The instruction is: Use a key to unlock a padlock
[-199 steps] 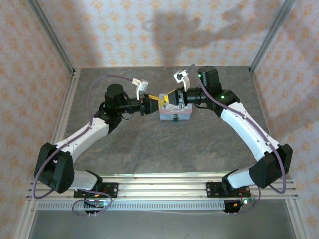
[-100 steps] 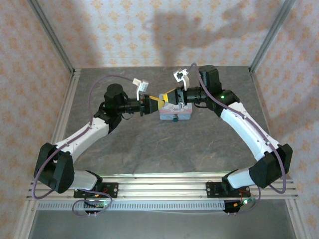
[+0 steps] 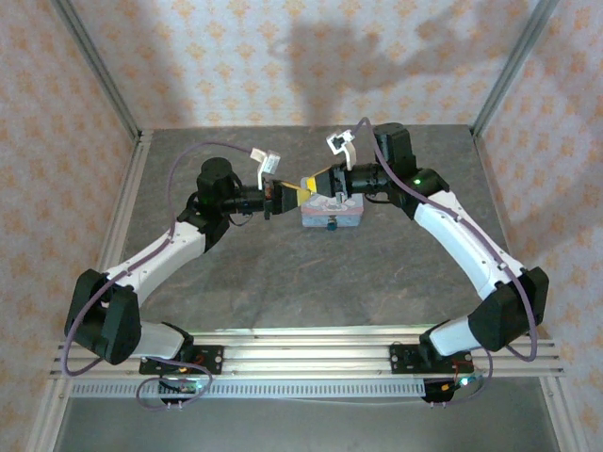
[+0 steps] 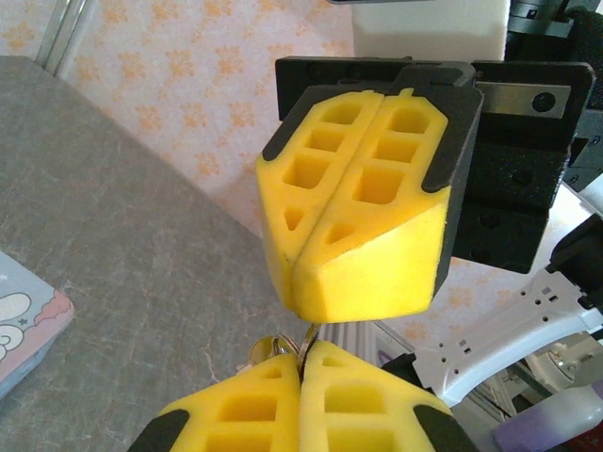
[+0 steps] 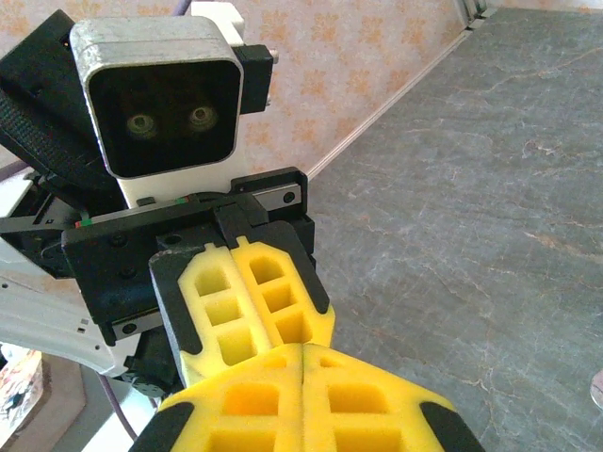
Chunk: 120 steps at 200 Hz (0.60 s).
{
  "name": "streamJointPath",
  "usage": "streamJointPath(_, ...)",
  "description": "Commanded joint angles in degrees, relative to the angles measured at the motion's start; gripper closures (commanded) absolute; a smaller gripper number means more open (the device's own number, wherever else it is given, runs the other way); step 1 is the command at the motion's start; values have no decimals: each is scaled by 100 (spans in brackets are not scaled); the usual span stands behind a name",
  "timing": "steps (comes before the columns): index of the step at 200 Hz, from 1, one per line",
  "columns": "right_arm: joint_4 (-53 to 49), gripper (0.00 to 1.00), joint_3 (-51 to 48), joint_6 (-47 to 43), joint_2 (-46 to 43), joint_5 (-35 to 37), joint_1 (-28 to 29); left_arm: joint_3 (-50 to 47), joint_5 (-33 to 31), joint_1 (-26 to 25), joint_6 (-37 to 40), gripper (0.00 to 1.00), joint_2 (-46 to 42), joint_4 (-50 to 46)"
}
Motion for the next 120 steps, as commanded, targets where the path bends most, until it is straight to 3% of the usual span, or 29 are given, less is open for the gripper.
streamJointPath(1, 284, 100, 30, 80, 32, -110, -15, 113, 147, 10, 129, 100, -53, 30)
streamJointPath(10, 298, 99, 30, 148, 37, 3, -15, 124, 118, 10, 185, 100, -71, -63)
streamJointPath(28, 304, 67, 4, 292, -11, 513, -23, 189, -85, 16, 517, 100, -94, -683)
streamJointPath(43, 224, 52, 8, 418, -49, 1027, -46, 202, -310, 41, 726, 100, -43, -1127)
streamJointPath(87, -458, 41, 66, 1098, 157, 2964, -401, -160, -899, 109, 661, 100, 236, -1318)
streamJointPath(106, -1284, 41, 267, 1461, 656, 4041, -609, -350, -1206, 108, 661, 100, 420, -1303)
streamJointPath(120, -1702, 42, 378, 1652, 1088, 4232, -756, -462, -1428, 99, 645, 100, 598, -1339)
